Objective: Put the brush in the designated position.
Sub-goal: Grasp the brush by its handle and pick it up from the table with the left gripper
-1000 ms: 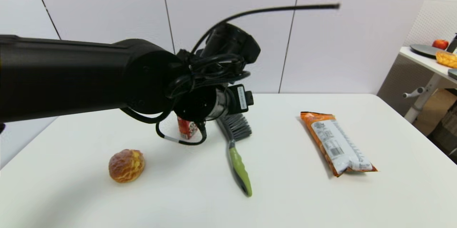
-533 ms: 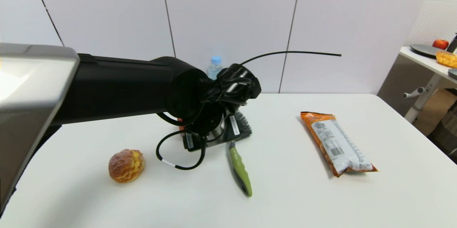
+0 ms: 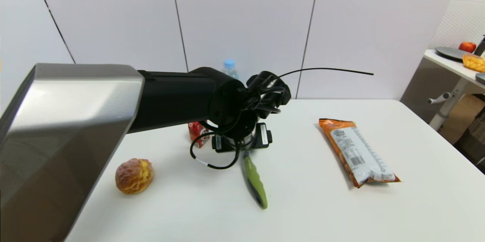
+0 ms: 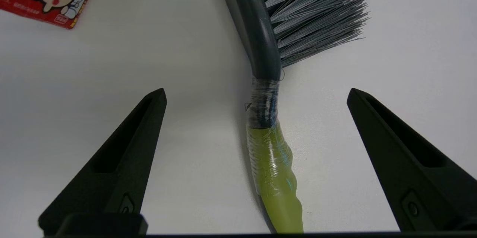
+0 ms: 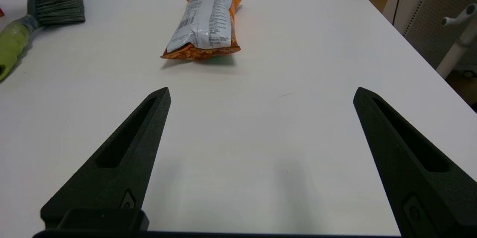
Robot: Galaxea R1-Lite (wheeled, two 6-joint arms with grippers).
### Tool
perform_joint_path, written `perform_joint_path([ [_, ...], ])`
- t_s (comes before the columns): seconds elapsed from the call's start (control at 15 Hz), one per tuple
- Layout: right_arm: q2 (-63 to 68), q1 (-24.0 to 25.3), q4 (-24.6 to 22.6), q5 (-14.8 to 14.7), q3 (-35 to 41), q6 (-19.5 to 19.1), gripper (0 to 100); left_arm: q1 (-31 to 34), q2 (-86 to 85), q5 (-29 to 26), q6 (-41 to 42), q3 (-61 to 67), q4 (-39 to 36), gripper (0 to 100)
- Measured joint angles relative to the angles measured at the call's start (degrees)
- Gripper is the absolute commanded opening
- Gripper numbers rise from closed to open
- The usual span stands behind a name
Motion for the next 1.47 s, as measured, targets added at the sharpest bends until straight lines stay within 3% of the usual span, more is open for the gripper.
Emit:
perform_joint_path([
  [0.87,0.0,0.0,0.0,0.0,0.0,0.0,100,-0.3,6.6,-0.1,4.5,-2.8,0.3,100],
  [0.93,0.0,0.0,0.0,0.0,0.0,0.0,100,-0.3,6.6,0.0,4.4,-2.8,0.3,0],
  [1.47,0.0,0.0,0.0,0.0,0.0,0.0,100,-0.3,6.8,0.1,4.6,-2.7,0.3,0],
])
